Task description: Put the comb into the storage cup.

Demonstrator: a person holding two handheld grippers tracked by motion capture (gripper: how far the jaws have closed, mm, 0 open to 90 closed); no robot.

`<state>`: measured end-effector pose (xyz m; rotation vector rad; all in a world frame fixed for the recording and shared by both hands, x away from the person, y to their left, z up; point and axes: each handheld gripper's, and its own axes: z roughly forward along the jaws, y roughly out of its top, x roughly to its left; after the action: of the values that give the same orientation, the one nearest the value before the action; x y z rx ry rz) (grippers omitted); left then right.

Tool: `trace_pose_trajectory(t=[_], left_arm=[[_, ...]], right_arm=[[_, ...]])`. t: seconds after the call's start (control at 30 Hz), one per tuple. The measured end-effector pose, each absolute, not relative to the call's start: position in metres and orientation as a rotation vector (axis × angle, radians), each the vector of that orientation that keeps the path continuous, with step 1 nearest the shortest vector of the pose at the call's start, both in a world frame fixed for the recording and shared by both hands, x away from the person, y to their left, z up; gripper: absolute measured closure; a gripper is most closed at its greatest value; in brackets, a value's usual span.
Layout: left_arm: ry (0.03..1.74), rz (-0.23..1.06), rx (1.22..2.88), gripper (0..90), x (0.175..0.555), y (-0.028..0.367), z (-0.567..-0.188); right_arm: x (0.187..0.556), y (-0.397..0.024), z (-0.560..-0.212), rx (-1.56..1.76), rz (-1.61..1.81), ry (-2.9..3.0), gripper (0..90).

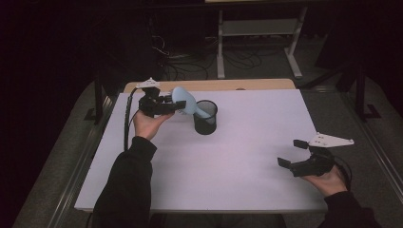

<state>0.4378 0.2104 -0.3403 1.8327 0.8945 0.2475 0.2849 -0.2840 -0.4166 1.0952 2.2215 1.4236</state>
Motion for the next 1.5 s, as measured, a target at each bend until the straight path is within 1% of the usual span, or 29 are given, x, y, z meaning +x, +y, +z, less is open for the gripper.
trace_pose_trajectory(t=[0.07, 0.4, 0.63, 0.77, 0.93, 1.5], left_arm=[[0.899, 0.250, 1.831, 36.0, 0.437, 0.213, -0.341], [0.894, 0.258, 1.827, 27.7, 0.433, 0.222, -0.342], [0.869, 0.257, 1.864, 15.0, 0.428, 0.223, -0.343], [0.859, 0.250, 1.838, 11.6, 0.425, 0.228, -0.342], [0.862, 0.239, 1.836, 0.7, 0.420, 0.236, -0.342], [0.856, 0.272, 1.833, 0.0, 0.400, 0.256, -0.344]], right_arm=[[0.285, -0.284, -0.417, 1.095, 1.423, 2.223, 0.0], [0.285, -0.283, -0.417, 1.093, 1.421, 2.226, 0.0], [0.285, -0.283, -0.417, 1.096, 1.418, 2.228, 0.0], [0.285, -0.283, -0.417, 1.093, 1.417, 2.228, 0.0], [0.285, -0.283, -0.418, 1.094, 1.416, 2.230, 0.0], [0.285, -0.281, -0.419, 1.097, 1.407, 2.236, 0.0]])
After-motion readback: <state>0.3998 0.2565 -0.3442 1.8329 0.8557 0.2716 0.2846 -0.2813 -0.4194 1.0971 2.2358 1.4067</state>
